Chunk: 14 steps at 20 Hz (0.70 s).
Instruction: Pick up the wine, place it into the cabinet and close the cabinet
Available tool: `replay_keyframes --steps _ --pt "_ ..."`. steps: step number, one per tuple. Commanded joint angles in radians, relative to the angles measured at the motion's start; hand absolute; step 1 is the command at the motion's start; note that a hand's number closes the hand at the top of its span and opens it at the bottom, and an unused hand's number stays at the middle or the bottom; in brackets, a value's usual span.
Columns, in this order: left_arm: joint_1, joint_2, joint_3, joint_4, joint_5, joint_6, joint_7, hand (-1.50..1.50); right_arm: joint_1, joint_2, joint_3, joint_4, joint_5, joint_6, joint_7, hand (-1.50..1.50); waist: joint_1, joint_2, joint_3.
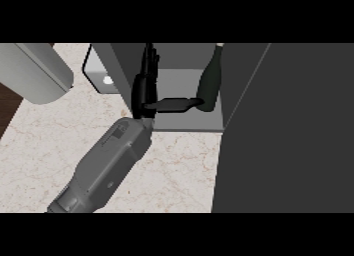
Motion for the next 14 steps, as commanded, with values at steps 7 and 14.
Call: replay_keyframes --steps 7,14 --pt "0.350 0.020 -0.156 -0.495 -0.059 0.106 0.083 -1.50 0.086 -0.045 -0.029 -0.185 -0.078 0.015 0.020 -1.50 -0.006 0.001 0.002" --pt "0.587 0.100 -0.232 -0.732 -0.107 0.097 0.070 -1.50 0.071 -0.043 0.024 -0.183 -0.009 -0.003 0.027 -1.50 -0.014 0.008 0.000"
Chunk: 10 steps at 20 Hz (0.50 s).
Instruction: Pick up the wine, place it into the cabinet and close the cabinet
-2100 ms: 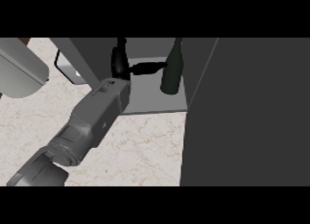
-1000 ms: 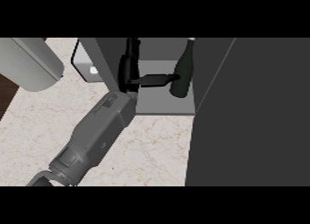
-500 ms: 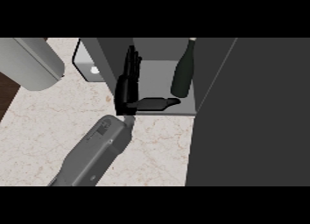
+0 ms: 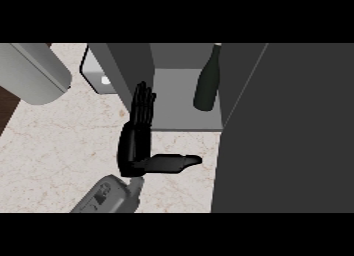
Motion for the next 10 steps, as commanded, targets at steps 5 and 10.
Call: replay_keyframes --steps 5,10 --pt "0.270 0.106 -0.088 -0.289 -0.055 0.021 -0.006 -1.50 0.029 -0.098 0.036 -0.195 -0.016 0.055 0.126 1.50 0.000 0.002 -0.001" --pt "0.372 0.155 -0.092 -0.328 -0.065 0.001 -0.062 -1.50 0.028 -0.183 0.132 -0.181 -0.139 0.166 0.193 1.50 0.006 0.004 -0.001"
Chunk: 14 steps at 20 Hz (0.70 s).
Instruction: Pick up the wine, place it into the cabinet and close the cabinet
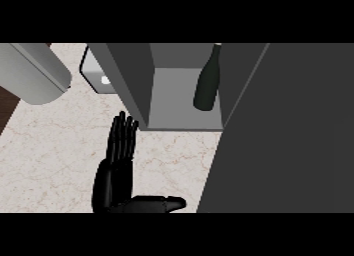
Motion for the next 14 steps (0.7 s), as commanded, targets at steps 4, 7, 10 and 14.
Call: replay_keyframes --steps 4,7,10,14 --pt "0.171 0.128 0.014 -0.194 -0.005 -0.014 -0.013 -1.50 0.065 -0.042 0.214 -0.197 -0.057 0.067 0.090 1.50 -0.001 -0.004 0.000" --pt "0.234 0.162 0.022 -0.230 0.000 -0.032 -0.028 -1.50 0.025 -0.011 0.298 -0.206 0.003 0.038 0.133 1.50 -0.001 -0.004 -0.002" --pt "0.274 0.233 0.084 -0.263 0.045 -0.094 -0.025 -1.50 -0.073 0.036 0.338 -0.178 0.041 0.015 0.173 1.50 0.006 -0.003 -0.004" --pt "0.362 0.284 0.147 -0.328 0.081 -0.145 -0.074 -1.50 -0.145 0.105 0.381 -0.102 0.058 -0.024 0.210 1.50 0.010 -0.001 -0.003"
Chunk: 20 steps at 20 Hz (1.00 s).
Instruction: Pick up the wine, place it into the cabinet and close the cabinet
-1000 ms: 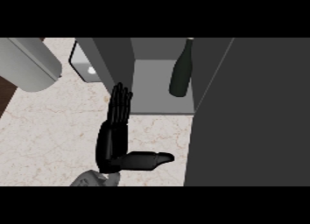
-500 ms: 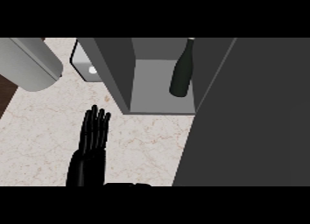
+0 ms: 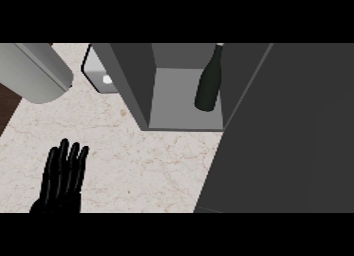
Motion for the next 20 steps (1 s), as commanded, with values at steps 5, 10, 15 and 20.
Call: replay_keyframes --steps 5,10,15,20 --pt "0.147 0.082 0.122 -0.067 0.101 -0.123 -0.064 -1.50 -0.136 0.175 0.253 -0.058 0.055 -0.092 0.195 1.50 0.014 -0.004 -0.004" --pt "0.194 0.168 0.215 -0.106 0.168 -0.197 -0.037 -1.50 -0.285 0.204 0.273 0.055 0.069 -0.218 0.170 1.50 0.030 -0.004 -0.004" --pt "0.207 0.207 0.312 -0.114 0.230 -0.265 -0.033 -1.50 -0.510 0.206 0.293 0.215 0.064 -0.443 0.138 1.50 0.032 0.002 -0.002" --pt "0.241 0.243 0.381 -0.092 0.296 -0.372 -0.038 -1.50 -0.703 0.204 0.218 0.332 -0.011 -0.542 0.121 1.50 0.048 0.007 -0.002"
